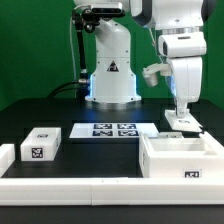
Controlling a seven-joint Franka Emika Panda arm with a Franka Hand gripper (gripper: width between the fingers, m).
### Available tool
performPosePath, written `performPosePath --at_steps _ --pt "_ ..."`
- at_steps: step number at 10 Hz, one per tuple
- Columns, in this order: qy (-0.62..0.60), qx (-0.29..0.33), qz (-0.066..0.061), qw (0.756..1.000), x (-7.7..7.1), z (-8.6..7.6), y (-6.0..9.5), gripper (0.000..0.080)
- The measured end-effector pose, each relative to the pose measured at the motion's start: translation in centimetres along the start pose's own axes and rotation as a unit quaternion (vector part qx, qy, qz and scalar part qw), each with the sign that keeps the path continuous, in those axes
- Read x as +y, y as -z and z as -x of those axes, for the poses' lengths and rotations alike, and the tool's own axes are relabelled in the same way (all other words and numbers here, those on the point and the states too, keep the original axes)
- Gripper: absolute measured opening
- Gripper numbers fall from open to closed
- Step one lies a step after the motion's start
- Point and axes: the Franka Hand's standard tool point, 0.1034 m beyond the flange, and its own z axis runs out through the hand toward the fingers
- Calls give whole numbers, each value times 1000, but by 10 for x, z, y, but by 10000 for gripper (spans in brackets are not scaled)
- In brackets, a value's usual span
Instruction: Assemble cabinet
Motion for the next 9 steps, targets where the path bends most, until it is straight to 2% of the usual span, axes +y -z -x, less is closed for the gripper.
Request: performPosePath --at_steps 1,4,9 --pt "0 0 0 1000 1 0 0 61" --pt "5 -2 8 1000 16 -6 4 61" --pt "5 -3 3 1000 14 1 -1 61"
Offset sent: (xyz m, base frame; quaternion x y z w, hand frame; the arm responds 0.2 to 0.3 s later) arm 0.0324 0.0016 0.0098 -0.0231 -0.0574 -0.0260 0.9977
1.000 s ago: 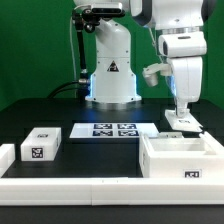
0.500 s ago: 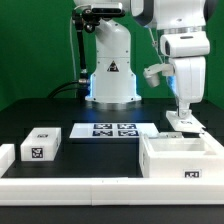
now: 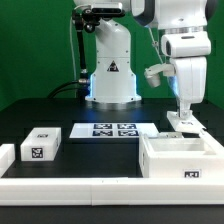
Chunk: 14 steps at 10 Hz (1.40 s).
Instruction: Assemble cabinet
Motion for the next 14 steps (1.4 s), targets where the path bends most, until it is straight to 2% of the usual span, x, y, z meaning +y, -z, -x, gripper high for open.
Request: performPosePath --at_steps 2,5,10,14 --pt "-2 0 1 1000 4 4 0 61" --pt "-2 -2 -7 1000 5 3 -1 61" --pt "-7 5 -3 1000 29 -1 -2 62" --pt "-9 4 -6 1000 26 0 -4 62"
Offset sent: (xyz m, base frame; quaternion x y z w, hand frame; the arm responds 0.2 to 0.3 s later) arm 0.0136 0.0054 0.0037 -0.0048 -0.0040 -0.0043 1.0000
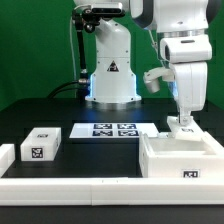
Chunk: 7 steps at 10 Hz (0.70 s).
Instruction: Assemble cabinet
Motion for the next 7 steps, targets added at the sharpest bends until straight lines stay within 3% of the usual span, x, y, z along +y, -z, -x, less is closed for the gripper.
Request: performPosePath --at_steps 2,5,6,7 --pt "3 1 0 1000 7 0 0 62" --pt "4 9 10 1000 51 0 1 62" --pt "22 12 14 1000 60 1 0 62" --pt "13 12 13 1000 58 1 0 62"
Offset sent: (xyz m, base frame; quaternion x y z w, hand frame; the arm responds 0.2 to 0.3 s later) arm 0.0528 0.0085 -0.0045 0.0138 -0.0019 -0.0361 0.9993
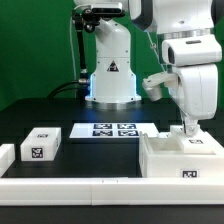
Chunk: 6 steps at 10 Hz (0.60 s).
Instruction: Assemble cabinet
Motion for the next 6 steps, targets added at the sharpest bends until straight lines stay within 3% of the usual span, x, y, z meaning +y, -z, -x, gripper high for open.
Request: performPosePath --at_steps 4,6 --pt "3 1 1 1000 3 1 0 62" --pt "3 6 10 1000 26 -1 1 62"
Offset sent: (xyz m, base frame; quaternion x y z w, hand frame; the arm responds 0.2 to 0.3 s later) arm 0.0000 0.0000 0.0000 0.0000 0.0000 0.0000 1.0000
